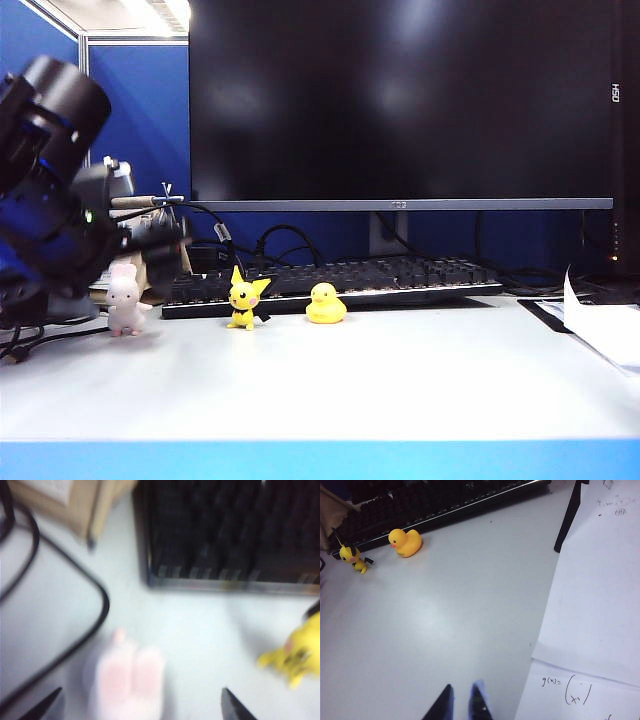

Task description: Pick up the doll with a different color than the other dolls and place it near you.

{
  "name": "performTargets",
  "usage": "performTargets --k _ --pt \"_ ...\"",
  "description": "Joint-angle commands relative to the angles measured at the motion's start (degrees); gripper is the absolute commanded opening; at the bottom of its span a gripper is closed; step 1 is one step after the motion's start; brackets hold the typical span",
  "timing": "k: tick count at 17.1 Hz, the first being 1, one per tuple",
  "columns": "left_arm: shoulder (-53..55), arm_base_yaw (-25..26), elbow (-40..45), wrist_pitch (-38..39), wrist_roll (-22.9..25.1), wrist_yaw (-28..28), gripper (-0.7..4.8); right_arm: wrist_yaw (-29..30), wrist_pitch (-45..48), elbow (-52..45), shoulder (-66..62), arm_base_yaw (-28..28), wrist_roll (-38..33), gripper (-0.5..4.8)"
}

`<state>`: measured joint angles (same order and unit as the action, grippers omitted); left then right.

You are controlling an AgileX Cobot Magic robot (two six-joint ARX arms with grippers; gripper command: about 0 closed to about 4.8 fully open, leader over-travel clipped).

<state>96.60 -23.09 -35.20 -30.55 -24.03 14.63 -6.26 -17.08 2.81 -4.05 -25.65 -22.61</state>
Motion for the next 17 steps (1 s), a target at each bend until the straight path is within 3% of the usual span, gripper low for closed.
performTargets --k 1,3,11,14,17 --pt "-0.1 0.0 -0.5 -0.4 0.0 1.1 4.04 -0.1 -0.9 0.0 0.1 0.0 0.2 0.53" --pt "-0.1 0.0 -0.6 -0.4 -0.7 1.2 3.90 -0.1 -0.9 0.0 0.1 0.0 0.2 0.53" --pt "1.4 0.0 -0.5 -0.4 -1.5 1.2 0.65 -0.1 -0.9 0.0 0.1 0.0 0.2 0.53" --pt "1.4 0.0 -0.5 -0.5 -1.5 1.2 0.21 -0.1 -0.9 0.0 0.1 0.0 0.2 0.53" --pt "1.4 0.0 -0.6 -0.5 -1.5 1.2 0.13 -0.1 -0.9 0.0 0.1 0.0 0.2 0.53"
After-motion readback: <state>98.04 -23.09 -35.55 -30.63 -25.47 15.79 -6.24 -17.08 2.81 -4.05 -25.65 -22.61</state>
